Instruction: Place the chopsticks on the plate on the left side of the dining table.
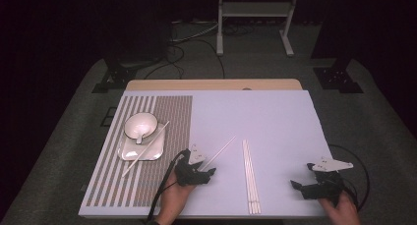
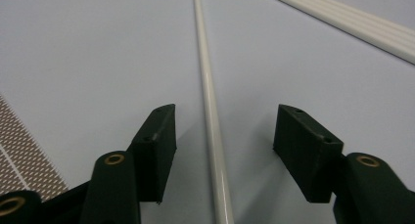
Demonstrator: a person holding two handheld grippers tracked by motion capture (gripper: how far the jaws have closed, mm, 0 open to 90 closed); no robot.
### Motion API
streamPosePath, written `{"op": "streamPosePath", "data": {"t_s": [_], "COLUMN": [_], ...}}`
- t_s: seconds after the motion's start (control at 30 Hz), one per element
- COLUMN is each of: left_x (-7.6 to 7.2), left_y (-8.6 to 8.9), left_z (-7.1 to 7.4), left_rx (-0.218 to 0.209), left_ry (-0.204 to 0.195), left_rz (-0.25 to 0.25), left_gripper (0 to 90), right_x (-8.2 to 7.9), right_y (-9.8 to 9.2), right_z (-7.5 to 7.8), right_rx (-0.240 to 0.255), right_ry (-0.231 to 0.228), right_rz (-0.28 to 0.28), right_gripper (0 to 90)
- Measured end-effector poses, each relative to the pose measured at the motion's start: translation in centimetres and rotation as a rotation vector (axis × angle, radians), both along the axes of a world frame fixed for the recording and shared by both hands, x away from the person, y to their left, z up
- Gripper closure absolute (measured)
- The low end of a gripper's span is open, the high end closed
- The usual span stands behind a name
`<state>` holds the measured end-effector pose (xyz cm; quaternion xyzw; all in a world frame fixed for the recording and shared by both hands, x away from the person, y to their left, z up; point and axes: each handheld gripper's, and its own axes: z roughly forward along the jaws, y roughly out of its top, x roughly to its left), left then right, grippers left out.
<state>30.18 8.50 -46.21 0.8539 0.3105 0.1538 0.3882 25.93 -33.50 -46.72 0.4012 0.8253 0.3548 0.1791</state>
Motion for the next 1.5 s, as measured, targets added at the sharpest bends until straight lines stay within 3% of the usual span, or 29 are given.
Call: {"op": "streamPosePath", "data": {"t_s": [0.27, 0.77, 1.2, 1.5], "left_x": [0.13, -0.03, 0.11, 0.36], "left_y": [0.26, 0.12, 0.25, 0.48], "left_z": [0.04, 0.03, 0.01, 0.03], "left_rx": [-0.018, -0.011, -0.018, -0.041], "left_ry": [0.006, -0.009, -0.004, 0.021], "left_rz": [0.032, 0.019, 0.051, 0.057], "left_gripper": [53.0, 71.0, 80.6, 84.8], "right_x": [0.0, 0.01, 0.0, 0.0], "right_y": [0.0, 0.0, 0.0, 0.0], "right_z": [0.0, 0.0, 0.0, 0.0], "right_rx": [0.0, 0.0, 0.0, 0.0], "right_ry": [0.0, 0.0, 0.0, 0.0], "right_rz": [0.0, 0.0, 0.0, 0.0], "right_gripper": [8.0, 8.0, 8.0, 8.0]}}
